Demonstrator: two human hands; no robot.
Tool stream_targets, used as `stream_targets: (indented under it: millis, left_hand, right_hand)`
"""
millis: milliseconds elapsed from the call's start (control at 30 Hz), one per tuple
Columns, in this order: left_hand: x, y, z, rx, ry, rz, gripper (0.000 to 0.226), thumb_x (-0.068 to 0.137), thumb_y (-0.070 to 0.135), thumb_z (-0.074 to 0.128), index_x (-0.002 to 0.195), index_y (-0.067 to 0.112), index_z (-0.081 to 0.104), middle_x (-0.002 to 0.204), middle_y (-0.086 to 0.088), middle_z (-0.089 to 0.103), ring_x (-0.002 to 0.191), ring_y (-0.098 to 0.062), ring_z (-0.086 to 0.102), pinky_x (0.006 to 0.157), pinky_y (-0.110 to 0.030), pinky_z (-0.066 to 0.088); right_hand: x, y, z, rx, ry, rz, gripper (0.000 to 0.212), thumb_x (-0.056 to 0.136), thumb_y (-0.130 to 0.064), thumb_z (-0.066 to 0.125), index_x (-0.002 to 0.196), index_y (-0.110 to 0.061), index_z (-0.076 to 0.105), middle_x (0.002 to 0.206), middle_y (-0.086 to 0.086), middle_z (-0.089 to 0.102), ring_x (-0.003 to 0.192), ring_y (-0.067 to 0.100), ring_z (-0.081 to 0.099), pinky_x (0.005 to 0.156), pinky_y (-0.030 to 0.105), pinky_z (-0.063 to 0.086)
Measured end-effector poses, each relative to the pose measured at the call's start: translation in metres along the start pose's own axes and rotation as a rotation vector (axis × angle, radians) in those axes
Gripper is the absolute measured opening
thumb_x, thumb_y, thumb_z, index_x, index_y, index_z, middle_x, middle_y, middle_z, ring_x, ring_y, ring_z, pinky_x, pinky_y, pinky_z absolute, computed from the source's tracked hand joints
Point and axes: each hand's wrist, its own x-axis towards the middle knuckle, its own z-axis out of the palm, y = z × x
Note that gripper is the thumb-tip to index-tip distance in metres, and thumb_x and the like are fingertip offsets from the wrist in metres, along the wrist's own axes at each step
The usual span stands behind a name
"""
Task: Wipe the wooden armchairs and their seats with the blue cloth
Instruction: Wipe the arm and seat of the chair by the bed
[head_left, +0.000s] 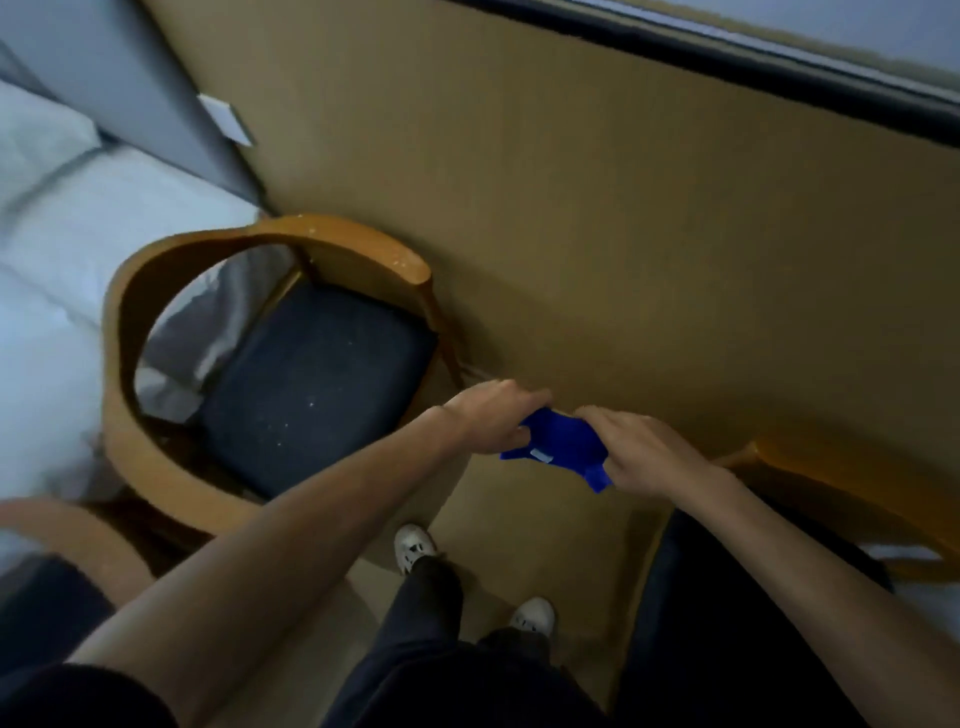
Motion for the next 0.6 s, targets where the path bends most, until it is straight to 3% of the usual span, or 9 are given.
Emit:
stream_targets:
  millis: [67, 167, 333, 467, 600]
  left_hand:
    - [-0.025, -0.033, 0.001, -0.06, 0.058, -0.059, 0.03, 0.091, 0.017, 0.052, 0.12, 0.015, 0.049, 0.114, -0.005, 0.057, 0.092, -0.019, 0.054, 0.077, -0.03, 0.046]
    - [-0.063, -0.084, 0.009, -0.108, 0.126, -0.156, 0.034, 0.089, 0.016, 0.054, 0.123, 0.012, 0.05, 0.116, -0.005, 0.051, 0.1, -0.021, 0.055, 0.082, -0.032, 0.047]
    - [-0.115, -0.163, 0.026, -0.201, 0.145, -0.307, 0.027, 0.087, 0.016, 0.055, 0.114, 0.011, 0.052, 0.111, -0.007, 0.057, 0.098, -0.022, 0.057, 0.083, -0.034, 0.049]
    - [-0.146, -0.209, 0.036, -0.299, 0.175, -0.375, 0.025, 0.087, 0.016, 0.055, 0.112, 0.013, 0.052, 0.109, -0.006, 0.06, 0.095, -0.022, 0.058, 0.083, -0.04, 0.051]
    - [-0.17, -0.243, 0.048, -0.397, 0.215, -0.436, 0.026, 0.088, 0.017, 0.056, 0.113, 0.017, 0.052, 0.109, -0.004, 0.058, 0.095, -0.019, 0.058, 0.083, -0.036, 0.051]
  right_hand:
    - [0.029, -0.027, -0.004, -0.042, 0.016, -0.1, 0.071, 0.088, -0.007, 0.054, 0.147, -0.025, 0.018, 0.139, 0.001, 0.046, 0.119, 0.023, 0.052, 0.079, 0.029, 0.043]
    - [0.075, -0.073, -0.009, -0.112, -0.011, -0.239, 0.079, 0.088, -0.008, 0.054, 0.15, -0.029, 0.009, 0.137, 0.0, 0.048, 0.118, 0.021, 0.051, 0.084, 0.031, 0.045]
    - [0.152, -0.152, -0.012, -0.24, -0.063, -0.371, 0.067, 0.085, -0.015, 0.063, 0.142, -0.024, 0.028, 0.132, 0.0, 0.052, 0.117, 0.019, 0.052, 0.094, 0.033, 0.045]
    - [0.197, -0.206, -0.008, -0.273, -0.141, -0.376, 0.058, 0.082, -0.015, 0.066, 0.132, -0.023, 0.037, 0.127, 0.0, 0.055, 0.113, 0.02, 0.055, 0.091, 0.032, 0.043]
    - [0.233, -0.238, -0.003, -0.267, -0.218, -0.407, 0.049, 0.083, -0.016, 0.062, 0.125, -0.024, 0.039, 0.121, 0.0, 0.059, 0.106, 0.02, 0.059, 0.09, 0.034, 0.046]
